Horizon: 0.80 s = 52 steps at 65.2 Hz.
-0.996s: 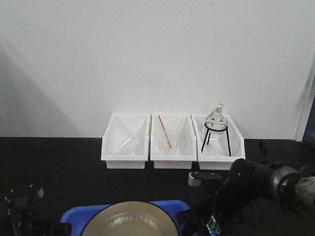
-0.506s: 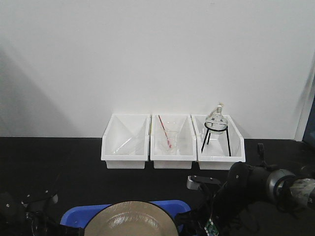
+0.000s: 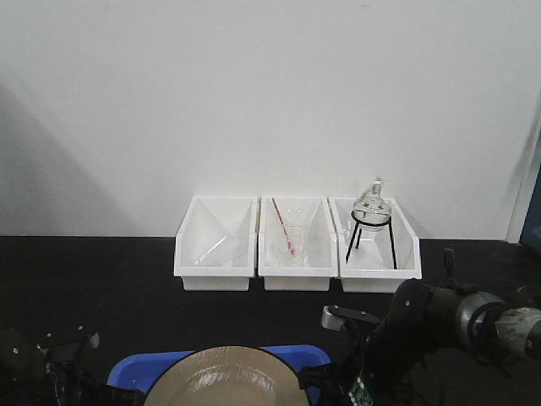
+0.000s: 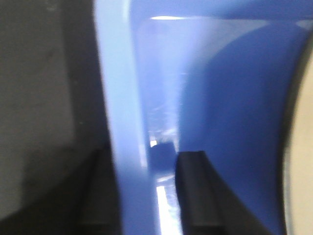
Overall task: Place disk in tray to left cabinet
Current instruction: 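Grasp opposite edges of the blue tray with both grippers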
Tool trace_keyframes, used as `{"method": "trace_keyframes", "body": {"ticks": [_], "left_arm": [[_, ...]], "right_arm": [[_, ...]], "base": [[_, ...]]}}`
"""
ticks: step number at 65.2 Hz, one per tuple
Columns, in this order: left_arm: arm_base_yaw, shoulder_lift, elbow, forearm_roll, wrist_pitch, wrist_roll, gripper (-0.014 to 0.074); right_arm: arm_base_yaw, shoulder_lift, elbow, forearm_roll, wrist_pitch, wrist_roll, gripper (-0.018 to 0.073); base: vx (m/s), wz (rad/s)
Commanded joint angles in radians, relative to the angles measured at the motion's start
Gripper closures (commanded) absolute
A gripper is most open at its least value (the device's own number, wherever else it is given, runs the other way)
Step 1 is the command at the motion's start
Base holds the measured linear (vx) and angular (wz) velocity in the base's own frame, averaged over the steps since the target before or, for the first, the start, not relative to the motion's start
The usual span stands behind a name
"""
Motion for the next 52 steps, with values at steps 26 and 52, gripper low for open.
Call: {"method": "trace_keyframes", "body": {"ticks": [26,52], "left_arm": [[-0.011,-0.023,-0.197,-0.074,0.322,-0.044,0.0603],[-0.011,-0.023,-0.296,-0.115,0.519,-0.193,0.0600]], "right_arm": [[-0.002,-0.099,-0.017,0.074,0.059,0.080,0.0568],[-0.002,-0.227,-0.017,0.087,0.039,0.141,0.0566]], "base": [[0.00,0.00],[0.00,0.00]]}}
